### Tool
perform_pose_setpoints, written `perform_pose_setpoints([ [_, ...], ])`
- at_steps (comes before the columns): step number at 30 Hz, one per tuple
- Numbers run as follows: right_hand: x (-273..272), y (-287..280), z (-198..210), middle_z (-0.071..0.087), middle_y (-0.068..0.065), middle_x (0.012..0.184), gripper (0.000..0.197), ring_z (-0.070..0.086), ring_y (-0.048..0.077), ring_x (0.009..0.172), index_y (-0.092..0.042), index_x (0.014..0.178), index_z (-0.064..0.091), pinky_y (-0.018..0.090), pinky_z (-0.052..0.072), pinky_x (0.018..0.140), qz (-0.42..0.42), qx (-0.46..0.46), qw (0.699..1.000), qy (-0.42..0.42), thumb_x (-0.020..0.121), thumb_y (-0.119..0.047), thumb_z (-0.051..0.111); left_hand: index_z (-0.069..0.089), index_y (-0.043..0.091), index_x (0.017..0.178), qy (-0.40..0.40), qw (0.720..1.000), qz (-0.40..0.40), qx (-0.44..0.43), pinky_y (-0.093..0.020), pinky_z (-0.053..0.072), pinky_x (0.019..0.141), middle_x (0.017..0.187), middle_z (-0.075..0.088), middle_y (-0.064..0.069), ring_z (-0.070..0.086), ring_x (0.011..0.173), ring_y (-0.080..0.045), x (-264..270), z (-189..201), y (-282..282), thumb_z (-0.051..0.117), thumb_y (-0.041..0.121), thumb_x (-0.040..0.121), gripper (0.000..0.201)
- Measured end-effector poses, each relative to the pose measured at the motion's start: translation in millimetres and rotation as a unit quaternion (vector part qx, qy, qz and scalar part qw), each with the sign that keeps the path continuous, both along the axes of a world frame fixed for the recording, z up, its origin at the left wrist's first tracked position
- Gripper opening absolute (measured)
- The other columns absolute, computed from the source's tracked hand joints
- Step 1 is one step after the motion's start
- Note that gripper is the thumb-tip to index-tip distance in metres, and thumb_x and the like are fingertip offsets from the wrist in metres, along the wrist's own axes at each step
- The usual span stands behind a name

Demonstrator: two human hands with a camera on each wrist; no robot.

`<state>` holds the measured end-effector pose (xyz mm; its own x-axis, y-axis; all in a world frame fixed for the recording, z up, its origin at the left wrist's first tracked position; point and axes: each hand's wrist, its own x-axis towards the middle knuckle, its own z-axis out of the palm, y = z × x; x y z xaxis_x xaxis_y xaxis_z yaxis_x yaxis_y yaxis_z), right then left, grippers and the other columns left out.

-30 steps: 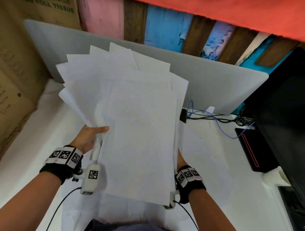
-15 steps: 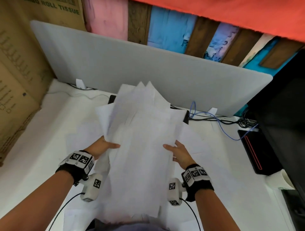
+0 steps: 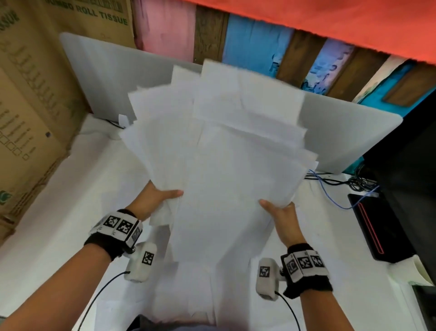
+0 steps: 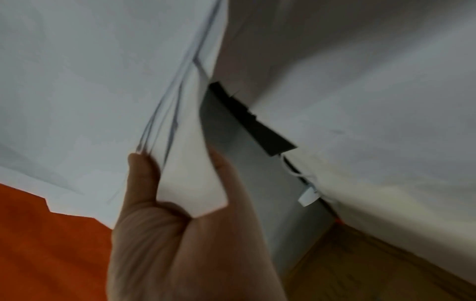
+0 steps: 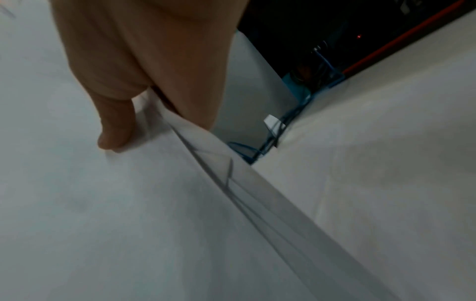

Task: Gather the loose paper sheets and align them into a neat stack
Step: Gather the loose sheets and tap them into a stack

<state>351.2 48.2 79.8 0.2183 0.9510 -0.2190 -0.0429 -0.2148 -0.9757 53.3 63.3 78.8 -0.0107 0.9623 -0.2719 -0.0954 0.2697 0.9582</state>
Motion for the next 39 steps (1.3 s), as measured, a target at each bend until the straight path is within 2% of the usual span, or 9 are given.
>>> perform_pose_setpoints([
  [3,-1.2,4.3,13.5,0.069,-0.003,0.092,0.027,0.068,0.004,0.079,-0.015,0.098,0.062,0.013,0.052,0.065,0.006,0.049,0.999,0.021,0.079,0.004,0.066,0.056,0.025,0.104,0.002,0.999,0.003,0.032,-0.028,0.049,0.084,0.100,0.064,0.005,0.061,0.094,-0.013,2.0,17.2,5.9,0.069,0.000,0.076,0.040],
  [7,-8.2,4.5,-1.2,0.068,0.001,0.094,0.029,0.066,0.013,0.086,-0.015,0.097,0.060,0.015,0.052,0.065,0.011,0.016,1.000,0.015,0.078,0.005,0.067,0.058,0.021,0.108,0.006,0.998,-0.060,0.022,-0.027,0.052,0.090,0.099,0.070,0.005,0.065,0.095,-0.010,6.7,14.4,0.3,0.084,0.024,0.061,0.054],
  [12,-4.9,4.1,-3.5,0.066,0.012,0.108,0.045,0.064,0.025,0.101,0.000,0.117,0.054,0.018,0.054,0.068,-0.020,0.004,0.999,0.035,0.075,0.002,0.071,0.054,0.023,0.112,0.036,0.997,-0.051,0.041,-0.037,0.042,0.103,0.104,0.063,0.010,0.060,0.096,-0.003,12.7,20.4,1.7,0.067,0.002,0.079,0.041],
  [17,5.4,-0.8,29.1,0.068,-0.006,0.094,0.040,0.066,0.002,0.084,-0.021,0.099,0.059,0.015,0.051,0.073,0.035,0.108,0.993,0.019,0.075,0.010,0.066,0.059,0.024,0.107,0.043,0.989,-0.106,0.091,-0.011,0.050,0.078,0.096,0.071,0.016,0.065,0.093,0.001,-5.1,47.2,3.9,0.087,0.053,0.033,0.084],
  [25,-8.7,7.3,30.2,0.066,-0.003,0.091,0.037,0.066,-0.004,0.071,-0.021,0.091,0.061,0.011,0.051,0.063,0.059,0.096,0.994,0.015,0.074,0.011,0.068,0.053,0.029,0.104,0.077,0.988,-0.114,0.067,-0.020,0.050,0.086,0.099,0.063,0.014,0.063,0.083,0.009,18.3,39.7,11.6,0.067,0.005,0.080,0.037],
  [27,-4.0,7.5,32.6,0.068,-0.006,0.091,0.038,0.067,-0.003,0.074,-0.021,0.091,0.062,0.011,0.052,0.065,0.059,0.103,0.993,0.013,0.071,0.011,0.070,0.056,0.028,0.104,0.067,0.988,-0.119,0.073,-0.016,0.050,0.079,0.095,0.068,0.014,0.063,0.087,0.005,11.7,42.3,10.4,0.073,0.012,0.076,0.036],
  [31,-5.9,9.9,32.5,0.072,-0.011,0.083,0.043,0.068,0.001,0.081,-0.021,0.095,0.062,0.015,0.053,0.071,0.101,0.107,0.989,-0.003,0.069,0.013,0.070,0.060,0.028,0.101,0.055,0.986,-0.146,0.058,-0.012,0.052,0.076,0.090,0.072,0.020,0.066,0.088,0.004,4.7,41.1,10.2,0.089,0.046,0.030,0.079],
  [36,-5.6,17.3,26.1,0.073,-0.010,0.092,0.049,0.067,0.007,0.090,-0.020,0.105,0.060,0.021,0.056,0.077,0.095,0.105,0.989,0.032,0.066,0.005,0.075,0.059,0.026,0.103,0.048,0.989,-0.129,0.045,-0.020,0.052,0.085,0.093,0.072,0.013,0.065,0.090,0.002,8.7,41.7,14.3,0.086,0.031,0.056,0.054],
  [39,0.4,17.6,20.4,0.072,-0.006,0.098,0.074,0.067,0.012,0.096,-0.017,0.111,0.058,0.021,0.053,0.076,0.129,0.080,0.986,0.075,0.046,-0.026,0.091,0.060,0.026,0.105,0.036,0.990,-0.131,0.030,-0.018,0.053,0.080,0.096,0.072,0.009,0.066,0.087,0.001,2.3,39.9,11.1,0.087,0.038,0.052,0.061],
])
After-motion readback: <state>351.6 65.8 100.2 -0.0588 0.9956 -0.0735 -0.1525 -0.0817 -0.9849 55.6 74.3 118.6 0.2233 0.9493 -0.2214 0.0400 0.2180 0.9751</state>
